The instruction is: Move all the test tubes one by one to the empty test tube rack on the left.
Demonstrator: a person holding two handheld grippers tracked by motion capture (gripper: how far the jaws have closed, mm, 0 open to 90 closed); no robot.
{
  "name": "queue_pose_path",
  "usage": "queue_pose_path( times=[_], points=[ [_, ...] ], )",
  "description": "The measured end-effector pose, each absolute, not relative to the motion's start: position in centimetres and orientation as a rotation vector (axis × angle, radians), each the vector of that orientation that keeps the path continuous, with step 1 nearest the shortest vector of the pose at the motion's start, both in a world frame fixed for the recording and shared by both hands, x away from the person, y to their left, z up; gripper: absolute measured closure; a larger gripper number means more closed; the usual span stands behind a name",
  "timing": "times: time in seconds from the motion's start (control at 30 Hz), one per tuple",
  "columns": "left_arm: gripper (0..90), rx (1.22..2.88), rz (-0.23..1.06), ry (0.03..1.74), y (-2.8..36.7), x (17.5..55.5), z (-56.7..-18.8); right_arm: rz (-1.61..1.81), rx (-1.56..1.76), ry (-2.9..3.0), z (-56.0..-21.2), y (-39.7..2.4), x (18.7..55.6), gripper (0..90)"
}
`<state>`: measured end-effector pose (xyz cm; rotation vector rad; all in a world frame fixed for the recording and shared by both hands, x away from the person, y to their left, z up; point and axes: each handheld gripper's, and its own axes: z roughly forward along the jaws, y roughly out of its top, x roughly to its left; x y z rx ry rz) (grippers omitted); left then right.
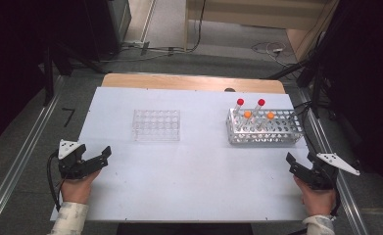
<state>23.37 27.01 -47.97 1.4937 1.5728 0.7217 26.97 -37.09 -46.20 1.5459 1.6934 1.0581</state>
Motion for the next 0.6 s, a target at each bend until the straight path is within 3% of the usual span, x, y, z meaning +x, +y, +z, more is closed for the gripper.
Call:
queue_pose_path(
  times=[0.6],
  points=[
    [12.5, 1.546, 0.778, 1.529, 25.3, 23.4, -47.9, 1.111, 1.454, 1.8, -45.7, -34.6, 27.6, 23.2]
  ],
)
